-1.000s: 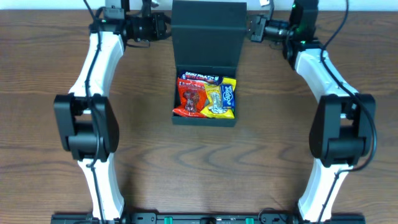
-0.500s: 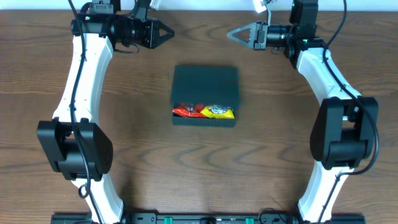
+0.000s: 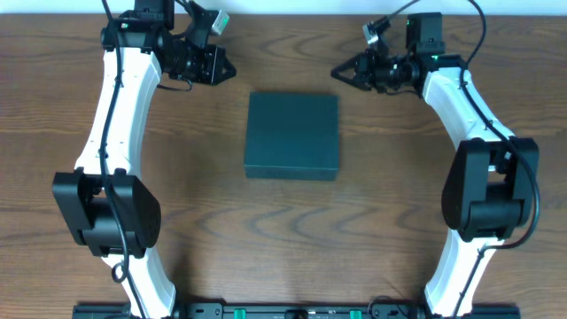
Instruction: Pack container
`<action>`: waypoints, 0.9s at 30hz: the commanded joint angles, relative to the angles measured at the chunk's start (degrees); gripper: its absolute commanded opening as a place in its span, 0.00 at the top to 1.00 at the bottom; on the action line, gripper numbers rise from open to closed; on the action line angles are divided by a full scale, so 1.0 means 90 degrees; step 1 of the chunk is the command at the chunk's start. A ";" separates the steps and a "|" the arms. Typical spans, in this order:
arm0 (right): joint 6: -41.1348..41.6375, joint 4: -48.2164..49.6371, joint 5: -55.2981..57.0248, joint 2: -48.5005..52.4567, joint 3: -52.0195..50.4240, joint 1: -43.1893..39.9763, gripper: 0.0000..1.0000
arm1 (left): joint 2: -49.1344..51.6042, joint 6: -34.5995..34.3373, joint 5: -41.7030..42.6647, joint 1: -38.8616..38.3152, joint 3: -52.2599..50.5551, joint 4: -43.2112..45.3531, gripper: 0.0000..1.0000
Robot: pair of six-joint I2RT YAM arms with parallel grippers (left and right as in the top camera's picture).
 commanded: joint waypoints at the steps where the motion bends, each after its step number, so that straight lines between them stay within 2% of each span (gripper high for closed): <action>1: -0.0233 -0.0517 0.1661 0.0000 0.0024 0.0083 0.98 | -0.0141 -0.0039 -0.0648 -0.0022 0.0129 -0.0345 0.94; 8: -0.0821 -0.1234 0.1773 -0.0119 0.0027 0.0078 0.98 | -0.0143 0.0010 -0.1144 -0.0019 0.0129 -0.1246 0.94; 15: -0.1916 -0.2164 0.2346 -0.1197 0.0027 0.0102 0.98 | -0.0559 0.0345 -0.1166 -0.0024 0.0129 -0.2234 0.94; 20: -0.2152 -0.2467 0.2424 -0.2295 0.0027 0.0107 0.98 | -0.1477 0.0952 -0.1360 -0.0022 0.0126 -0.2795 0.94; 27: -0.2205 -0.3439 0.2827 -0.4007 -0.0209 0.0474 0.98 | -0.3718 0.0954 -0.1112 -0.0063 -0.0374 -0.2880 0.94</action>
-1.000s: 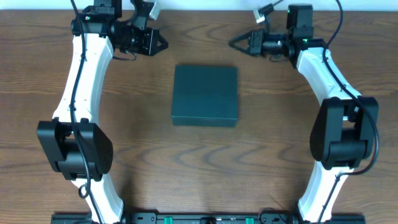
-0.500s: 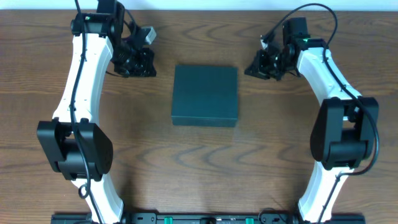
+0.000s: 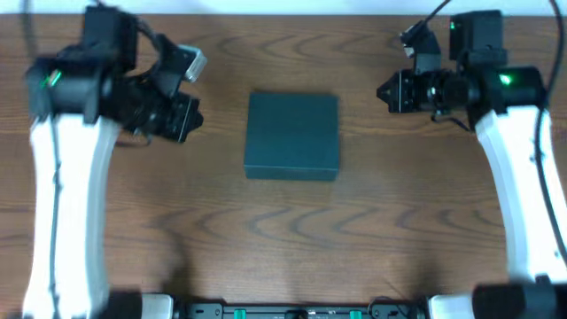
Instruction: Pack container
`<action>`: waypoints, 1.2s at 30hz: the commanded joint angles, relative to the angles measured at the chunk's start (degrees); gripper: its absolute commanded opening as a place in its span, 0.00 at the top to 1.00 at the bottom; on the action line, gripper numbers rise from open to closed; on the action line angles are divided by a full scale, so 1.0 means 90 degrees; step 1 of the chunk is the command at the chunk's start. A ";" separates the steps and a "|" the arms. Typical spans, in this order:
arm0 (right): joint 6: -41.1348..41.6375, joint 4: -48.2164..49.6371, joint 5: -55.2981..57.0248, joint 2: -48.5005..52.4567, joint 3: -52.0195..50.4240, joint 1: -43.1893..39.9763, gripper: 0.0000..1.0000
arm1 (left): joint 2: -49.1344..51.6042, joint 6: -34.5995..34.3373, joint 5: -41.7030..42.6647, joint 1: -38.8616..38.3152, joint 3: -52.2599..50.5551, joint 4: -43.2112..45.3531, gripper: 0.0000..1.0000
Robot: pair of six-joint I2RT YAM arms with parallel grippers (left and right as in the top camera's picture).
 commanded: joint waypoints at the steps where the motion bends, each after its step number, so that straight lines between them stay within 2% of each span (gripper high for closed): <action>1: -0.0172 -0.0255 0.0243 -0.0670 -0.0265 0.0306 0.98 | -0.0952 0.0151 0.0126 -0.0039 -0.0432 -0.0015 0.94; 5: -0.0165 -0.0474 0.0641 -0.1673 -0.1027 0.0583 0.98 | -0.2166 0.0151 0.0236 -0.0039 -0.1207 0.0090 0.94; 9: 0.0019 -0.0391 0.0639 -0.3198 -0.2589 0.0879 0.98 | -0.3478 0.0143 0.0403 -0.0039 -0.2426 0.0192 0.94; 12: 0.0296 -0.0262 0.0639 -0.4197 -0.3623 0.0950 0.98 | -0.4090 0.0117 0.0595 -0.0039 -0.3181 0.0257 0.94; 15: 0.0823 -0.0129 0.0612 -0.5671 -0.4959 0.0950 0.98 | -0.4804 -0.0117 0.1066 -0.0039 -0.4362 0.0546 0.94; 19: 0.1367 -0.0102 0.0593 -0.6538 -0.5554 0.0950 0.98 | -0.5100 -0.0427 0.1389 -0.0039 -0.5236 0.1030 0.94; 20: 0.1423 -0.0102 0.0597 -0.6649 -0.5620 0.0950 0.92 | -0.5098 -0.0529 0.1409 -0.0039 -0.5360 0.1115 0.94; 21: 0.1438 -0.0102 0.0595 -0.6725 -0.5673 0.0950 0.66 | -0.5076 -0.0668 0.1409 -0.0039 -0.5469 0.1200 0.94; 22: 0.1438 -0.0104 0.0597 -0.6766 -0.5722 0.0950 0.41 | -0.5059 -0.0792 0.1404 -0.0039 -0.5530 0.1251 0.91; 23: 0.1438 -0.0104 0.0595 -0.6771 -0.5765 0.0950 0.01 | -0.5042 -0.0889 0.1399 -0.0039 -0.5569 0.1285 0.71; 24: 0.1455 -0.0104 0.0593 -0.6756 -0.5812 0.0950 0.01 | -0.5022 -0.0954 0.1396 -0.0039 -0.5598 0.1321 0.05; 28: 0.2115 -0.0034 0.0624 -0.6744 -0.5877 0.0950 0.01 | -0.5003 -0.0954 0.1396 -0.0036 -0.5608 0.1331 0.05; 33: 0.2149 -0.0049 0.0622 -0.6744 -0.5877 0.0950 0.01 | -0.5000 -0.0947 0.1248 -0.0039 -0.5608 0.1331 0.05; 36: 0.2149 -0.0049 0.0622 -0.6744 -0.5877 0.0950 0.01 | -0.5000 -0.0950 0.0852 -0.0039 -0.5608 0.1331 0.05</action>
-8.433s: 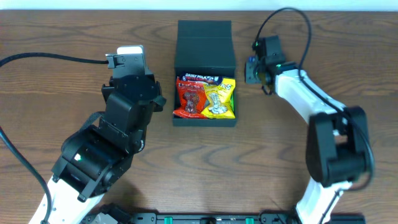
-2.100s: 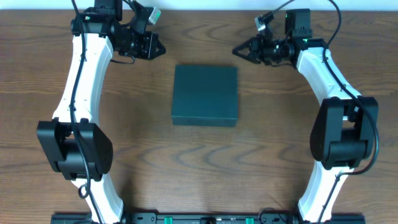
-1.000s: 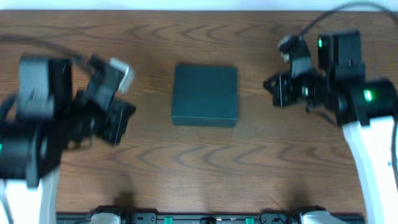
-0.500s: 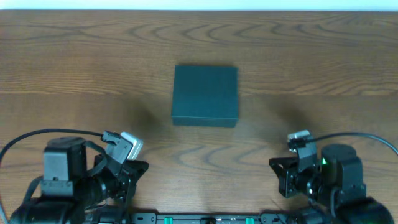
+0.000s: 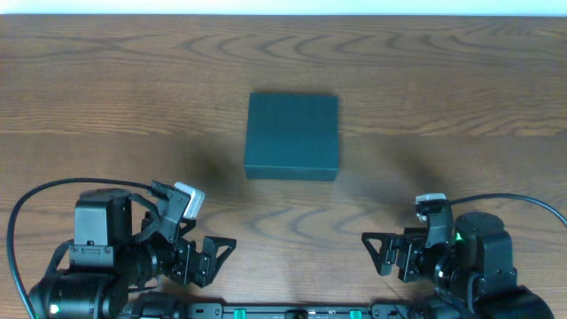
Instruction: Pack container
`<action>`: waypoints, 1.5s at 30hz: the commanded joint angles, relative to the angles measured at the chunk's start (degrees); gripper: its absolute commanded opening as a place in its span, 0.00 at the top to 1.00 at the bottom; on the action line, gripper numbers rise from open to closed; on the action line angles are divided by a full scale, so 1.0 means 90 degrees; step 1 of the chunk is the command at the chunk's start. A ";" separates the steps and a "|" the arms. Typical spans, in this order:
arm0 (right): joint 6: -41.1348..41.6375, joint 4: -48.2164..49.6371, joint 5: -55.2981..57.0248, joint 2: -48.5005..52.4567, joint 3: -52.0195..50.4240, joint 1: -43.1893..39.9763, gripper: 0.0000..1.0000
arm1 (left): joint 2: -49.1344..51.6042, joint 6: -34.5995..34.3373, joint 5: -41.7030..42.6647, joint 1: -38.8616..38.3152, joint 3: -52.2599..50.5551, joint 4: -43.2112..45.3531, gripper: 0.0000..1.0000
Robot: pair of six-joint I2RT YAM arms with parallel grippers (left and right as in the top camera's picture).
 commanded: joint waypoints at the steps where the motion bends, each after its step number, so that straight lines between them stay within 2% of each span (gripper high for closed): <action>1: 0.0134 -0.0017 0.0000 -0.0015 -0.0036 0.0053 0.01 | 0.0002 -0.0070 -0.0522 -0.0022 -0.0017 -0.0002 0.05; 7: 0.0134 -0.0017 0.0000 -0.0015 -0.0036 0.0053 0.01 | 0.0005 -0.0073 -0.1401 -0.0022 -0.0017 -0.0005 0.05; 14: 0.0134 -0.0017 0.0000 -0.0015 -0.0036 0.0053 0.01 | -0.0138 -0.0027 -0.1836 -0.0022 -0.0027 0.0078 0.05; 16: 0.0134 -0.0017 -0.0002 -0.0015 -0.0036 0.0053 0.01 | -0.0287 -0.0027 -0.2127 -0.0017 -0.0131 0.0495 0.05; 20: 0.0134 -0.0017 0.0000 -0.0015 -0.0036 0.0053 0.01 | -0.1141 -0.0056 -0.2730 0.0160 -0.1282 0.2331 0.05; 25: 0.0134 -0.0017 0.0000 -0.0015 -0.0036 0.0053 0.01 | -0.2259 -0.0517 -0.2735 0.0663 -0.2958 0.3949 0.05; 29: 0.0134 -0.0017 0.0000 -0.0015 -0.0036 0.0053 0.01 | -0.3264 -0.0913 -0.2730 0.0959 -0.4177 0.4782 0.05; 35: 0.0134 -0.0017 0.0000 -0.0015 -0.0036 0.0053 0.01 | -0.4235 -0.1197 -0.2732 0.1107 -0.5219 0.5251 0.05; 41: 0.0134 -0.0017 0.0000 -0.0015 -0.0036 0.0053 0.01 | -0.4551 -0.1253 -0.2722 0.1117 -0.5921 0.5904 0.05; 45: 0.0134 -0.0017 0.0000 -0.0015 -0.0036 0.0053 0.01 | -0.4551 -0.1309 -0.2730 0.1117 -0.5969 0.6069 0.05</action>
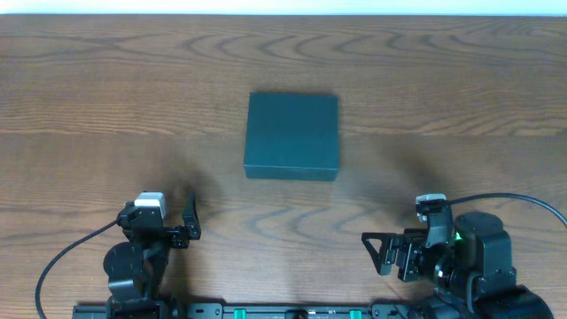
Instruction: Pack container
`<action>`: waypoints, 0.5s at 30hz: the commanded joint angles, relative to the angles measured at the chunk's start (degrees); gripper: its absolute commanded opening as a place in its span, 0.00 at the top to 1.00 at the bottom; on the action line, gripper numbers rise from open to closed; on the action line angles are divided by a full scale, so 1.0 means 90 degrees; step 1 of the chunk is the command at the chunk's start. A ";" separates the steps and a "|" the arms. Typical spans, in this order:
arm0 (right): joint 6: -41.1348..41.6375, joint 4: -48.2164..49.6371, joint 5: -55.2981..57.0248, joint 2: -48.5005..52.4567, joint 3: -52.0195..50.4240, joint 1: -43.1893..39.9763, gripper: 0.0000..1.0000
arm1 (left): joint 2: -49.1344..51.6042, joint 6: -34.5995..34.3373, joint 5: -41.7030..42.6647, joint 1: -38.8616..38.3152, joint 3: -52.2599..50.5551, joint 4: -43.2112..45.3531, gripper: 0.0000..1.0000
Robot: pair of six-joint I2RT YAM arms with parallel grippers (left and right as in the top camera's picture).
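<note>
A dark teal box (292, 135) with its lid closed lies flat at the middle of the wooden table. My left gripper (191, 218) is folded back at the near left edge, well short of the box. It is turned edge-on to the overhead view, so the gap between its fingers does not show. At the near right edge my right gripper (376, 252) points left with its two fingers spread and nothing between them. Neither gripper touches the box.
The brown wooden table (461, 97) runs to a white strip along the far edge. A black rail with green connectors (292, 312) lies along the near edge between the two arm bases. Cables loop out from both arms.
The left arm has drawn in closer to its base and its gripper has rolled from flat and spread to edge-on. The right arm and the box have not moved.
Both arms first reached to the far side of the table, grippers flanking the closed box at its far corners. Then they stood wider apart beside it. Later both were folded back at the near edge, where they remain; the box never moved.
</note>
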 commanded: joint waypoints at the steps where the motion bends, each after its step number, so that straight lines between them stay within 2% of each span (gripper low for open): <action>1: 0.0049 0.0007 -0.0002 -0.0019 -0.0017 0.0053 0.01 | -0.0061 -0.0117 -0.0044 0.0027 -0.0151 0.0017 0.05; 15: 0.0049 0.0007 -0.0002 -0.0019 -0.0017 0.0053 0.01 | -0.0058 -0.0117 -0.0044 0.0027 -0.0151 0.0015 0.05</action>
